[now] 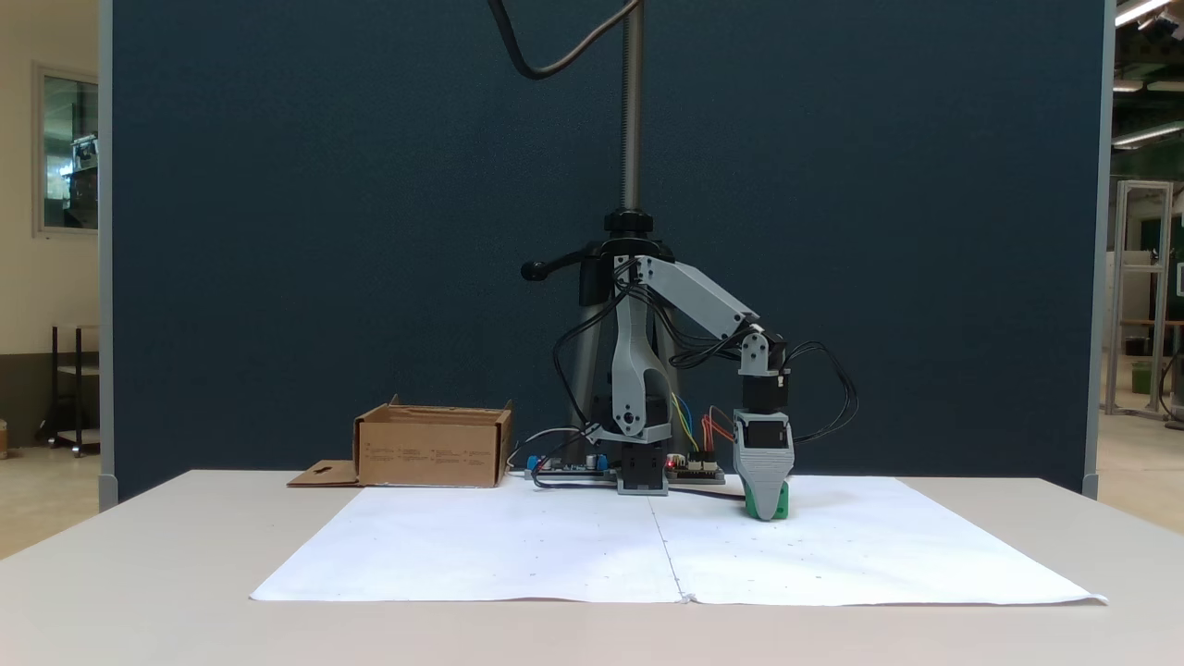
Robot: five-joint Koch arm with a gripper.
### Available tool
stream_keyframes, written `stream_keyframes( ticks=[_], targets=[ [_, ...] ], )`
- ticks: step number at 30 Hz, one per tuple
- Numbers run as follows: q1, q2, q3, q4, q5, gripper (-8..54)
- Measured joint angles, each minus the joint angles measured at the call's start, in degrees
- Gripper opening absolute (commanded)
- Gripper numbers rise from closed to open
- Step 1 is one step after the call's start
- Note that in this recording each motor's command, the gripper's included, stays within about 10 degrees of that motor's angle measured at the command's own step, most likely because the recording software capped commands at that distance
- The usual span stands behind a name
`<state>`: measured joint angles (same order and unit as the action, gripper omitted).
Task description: Grasp a green dice and put it in the bin.
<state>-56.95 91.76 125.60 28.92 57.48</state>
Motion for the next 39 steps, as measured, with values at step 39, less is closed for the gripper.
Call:
stream_keyframes(
  ticks=[39],
  targets=[
    [52.91, -3.52, -41.66, 10.11, -33.40, 11.8]
  ],
)
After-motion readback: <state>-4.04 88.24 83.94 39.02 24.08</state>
